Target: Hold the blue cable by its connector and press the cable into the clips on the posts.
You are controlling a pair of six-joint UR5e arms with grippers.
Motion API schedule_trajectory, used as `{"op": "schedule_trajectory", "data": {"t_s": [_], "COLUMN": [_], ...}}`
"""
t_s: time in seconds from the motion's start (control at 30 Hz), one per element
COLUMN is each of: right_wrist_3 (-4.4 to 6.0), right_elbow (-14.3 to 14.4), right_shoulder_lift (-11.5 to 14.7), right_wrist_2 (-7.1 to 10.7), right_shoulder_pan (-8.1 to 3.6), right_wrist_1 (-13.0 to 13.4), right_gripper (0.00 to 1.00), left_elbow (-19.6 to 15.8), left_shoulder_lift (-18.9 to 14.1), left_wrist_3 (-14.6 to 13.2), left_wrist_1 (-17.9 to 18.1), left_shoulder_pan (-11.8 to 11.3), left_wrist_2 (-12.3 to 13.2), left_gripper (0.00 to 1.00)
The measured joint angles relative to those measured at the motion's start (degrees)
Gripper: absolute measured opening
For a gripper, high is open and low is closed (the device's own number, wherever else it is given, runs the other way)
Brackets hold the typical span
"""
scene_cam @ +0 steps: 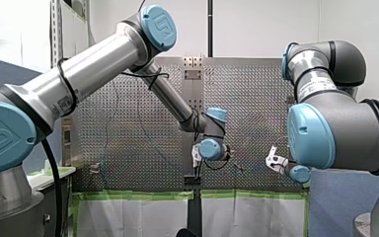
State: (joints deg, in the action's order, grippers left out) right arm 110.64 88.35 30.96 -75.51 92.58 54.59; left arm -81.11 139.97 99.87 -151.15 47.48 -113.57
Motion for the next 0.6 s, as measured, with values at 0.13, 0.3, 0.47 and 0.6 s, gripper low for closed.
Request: {"op": "schedule_trajectory", "data": {"t_s": [0.13,0.3,0.47,0.6], "right_wrist_3": [0.01,-0.04,-0.08,-0.16], "right_elbow": [0.0,0.0,0.0,0.0], "right_shoulder_lift": [0.0,0.0,0.0,0.0], "right_wrist_2": [-0.04,-0.14,-0.17,-0.17], "right_shoulder_pan": [0.06,0.13,0.28,0.39], "right_wrist_1": [0.0,0.0,0.0,0.0], "right_gripper": [0.0,0.0,0.0,0.0], "left_elbow": [-2.0,-4.4,-6.8,-8.9], "left_shoulder_lift": [-1.9,-4.4,-6.8,-8.9], "left_wrist_3": [0.0,0.2,1.9,3.5], "left_wrist_1": [-2.0,-4.4,-4.1,-2.9], "left_shoulder_pan": [0.1,-0.1,-0.8,-1.4], "left_wrist_2": [-0.1,-0.1,0.3,1.1], "left_gripper": [1.0,1.0,1.0,1.0]}}
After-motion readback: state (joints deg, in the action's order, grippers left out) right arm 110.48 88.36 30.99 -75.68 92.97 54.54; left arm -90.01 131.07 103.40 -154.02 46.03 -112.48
